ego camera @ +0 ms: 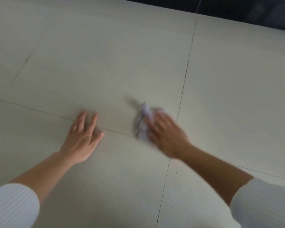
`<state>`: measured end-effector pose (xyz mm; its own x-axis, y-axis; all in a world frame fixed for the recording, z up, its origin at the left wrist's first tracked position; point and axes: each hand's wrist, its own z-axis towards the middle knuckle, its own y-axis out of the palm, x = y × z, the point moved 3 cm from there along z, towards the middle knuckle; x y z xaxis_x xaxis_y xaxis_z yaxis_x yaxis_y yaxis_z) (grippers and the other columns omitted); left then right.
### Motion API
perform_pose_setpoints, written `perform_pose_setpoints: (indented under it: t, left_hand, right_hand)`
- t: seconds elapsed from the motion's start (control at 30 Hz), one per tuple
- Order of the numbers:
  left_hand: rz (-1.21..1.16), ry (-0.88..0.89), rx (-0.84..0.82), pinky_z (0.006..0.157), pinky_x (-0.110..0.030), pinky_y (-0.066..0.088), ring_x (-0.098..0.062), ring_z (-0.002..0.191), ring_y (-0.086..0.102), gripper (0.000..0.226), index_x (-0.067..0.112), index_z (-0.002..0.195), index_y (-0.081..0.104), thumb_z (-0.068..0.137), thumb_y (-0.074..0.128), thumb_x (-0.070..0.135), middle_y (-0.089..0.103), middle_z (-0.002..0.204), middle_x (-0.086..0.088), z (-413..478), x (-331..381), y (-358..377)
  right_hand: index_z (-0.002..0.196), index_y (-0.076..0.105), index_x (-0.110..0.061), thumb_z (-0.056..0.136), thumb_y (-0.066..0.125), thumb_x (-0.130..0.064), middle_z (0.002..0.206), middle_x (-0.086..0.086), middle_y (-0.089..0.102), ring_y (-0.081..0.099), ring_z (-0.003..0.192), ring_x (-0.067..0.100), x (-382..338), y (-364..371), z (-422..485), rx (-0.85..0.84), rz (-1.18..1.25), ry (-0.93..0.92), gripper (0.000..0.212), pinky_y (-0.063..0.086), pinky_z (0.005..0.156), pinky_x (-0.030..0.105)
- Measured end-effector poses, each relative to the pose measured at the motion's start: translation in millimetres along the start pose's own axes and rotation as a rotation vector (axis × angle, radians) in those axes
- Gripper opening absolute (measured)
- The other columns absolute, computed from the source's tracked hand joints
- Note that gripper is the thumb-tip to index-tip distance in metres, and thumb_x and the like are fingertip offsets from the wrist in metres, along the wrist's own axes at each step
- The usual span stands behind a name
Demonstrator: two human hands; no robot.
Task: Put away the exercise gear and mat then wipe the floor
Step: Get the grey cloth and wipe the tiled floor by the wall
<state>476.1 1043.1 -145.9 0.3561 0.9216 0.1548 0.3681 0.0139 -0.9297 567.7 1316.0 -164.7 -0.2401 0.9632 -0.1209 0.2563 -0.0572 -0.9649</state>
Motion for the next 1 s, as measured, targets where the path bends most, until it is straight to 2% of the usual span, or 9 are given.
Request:
perform_pose_setpoints:
  t: [0.07,0.23,0.37,0.5,0.6,0.73,0.83,0.93,1.0]
  left_hand:
    - [-0.045,-0.115,0.021,0.117,-0.035,-0.003,-0.029,0.146,-0.008,0.077,0.018,0.151,0.000,0.091,0.027,0.058,-0.007,0.157,-0.019,3.0,-11.8,-1.1]
    - [-0.122,-0.278,0.129,0.117,-0.035,-0.003,-0.030,0.146,-0.005,0.071,0.009,0.150,0.002,0.097,0.035,0.042,-0.002,0.157,-0.022,28.3,-42.3,-12.6]
    - [-0.074,-0.240,0.173,0.117,-0.038,-0.001,-0.032,0.146,-0.002,0.069,0.006,0.150,0.005,0.098,0.032,0.043,0.002,0.156,-0.023,59.3,-50.0,-18.4]
    - [-0.027,-0.164,0.205,0.117,-0.041,0.000,-0.037,0.145,-0.001,0.079,0.003,0.149,0.010,0.089,0.024,0.052,0.003,0.154,-0.028,90.7,-49.4,-25.5]
    - [-0.028,-0.160,0.202,0.117,-0.042,-0.003,-0.035,0.145,-0.007,0.078,0.006,0.150,0.005,0.092,0.024,0.054,-0.004,0.154,-0.028,114.1,-47.5,-31.4]
    - [-0.070,-0.195,0.231,0.117,-0.045,0.001,-0.035,0.145,-0.005,0.074,0.010,0.151,0.007,0.095,0.027,0.054,-0.003,0.155,-0.027,128.0,-43.2,-28.9]
    - [-0.038,-0.184,0.329,0.115,-0.047,0.012,-0.039,0.143,0.009,0.079,0.007,0.149,0.019,0.088,0.020,0.058,0.011,0.153,-0.030,123.0,-41.9,-25.2]
    - [-0.043,-0.179,0.360,0.114,-0.046,0.015,-0.038,0.143,0.014,0.078,0.008,0.147,0.024,0.088,0.021,0.058,0.016,0.152,-0.029,123.0,-43.4,-24.0]
    - [-0.046,-0.179,0.371,0.113,-0.046,0.016,-0.038,0.142,0.015,0.077,0.008,0.147,0.025,0.088,0.023,0.057,0.018,0.152,-0.029,123.5,-43.5,-24.5]
  right_hand:
    - [0.150,-0.015,-0.024,0.097,-0.006,-0.048,0.158,0.005,-0.017,-0.015,0.146,0.025,56.1,-18.5,9.7,-0.002,0.051,0.375,0.058,-0.007,0.120,0.042]
    - [0.153,-0.006,-0.019,0.101,0.012,-0.041,0.160,0.011,-0.012,-0.015,0.145,0.033,83.6,-38.0,56.4,-0.002,0.268,0.836,0.059,-0.011,0.118,0.045]
    - [0.153,0.003,-0.007,0.089,-0.010,-0.034,0.159,0.022,-0.003,-0.010,0.142,0.047,-19.0,-18.1,93.4,0.025,0.169,0.361,0.070,-0.012,0.114,0.057]
    - [0.152,0.019,-0.013,0.096,0.024,-0.039,0.158,0.011,0.018,0.007,0.147,0.036,-108.8,-8.8,62.6,0.012,0.175,-0.138,0.062,0.001,0.119,0.048]
    - [0.151,0.024,-0.021,0.098,0.025,-0.043,0.158,0.002,0.021,0.009,0.147,0.024,-69.7,-10.5,62.8,0.009,0.034,-0.225,0.058,0.004,0.117,0.039]
    - [0.150,-0.012,-0.026,0.092,-0.006,-0.052,0.161,0.004,-0.002,-0.011,0.147,0.021,51.4,-32.2,71.8,0.047,0.013,0.365,0.064,-0.009,0.118,0.035]
    - [0.153,-0.006,-0.024,0.098,0.006,-0.050,0.161,0.006,-0.005,-0.008,0.148,0.022,123.4,-48.0,69.4,0.014,0.132,0.821,0.062,-0.005,0.120,0.038]
    - [0.154,-0.002,-0.020,0.101,0.015,-0.041,0.161,0.007,-0.006,-0.010,0.147,0.027,132.3,-54.3,105.1,0.033,0.315,1.065,0.059,-0.007,0.119,0.041]
    - [0.154,-0.003,-0.021,0.102,0.015,-0.038,0.161,0.006,-0.009,-0.014,0.146,0.028,103.6,-57.7,139.9,0.042,0.368,1.038,0.057,-0.011,0.118,0.041]
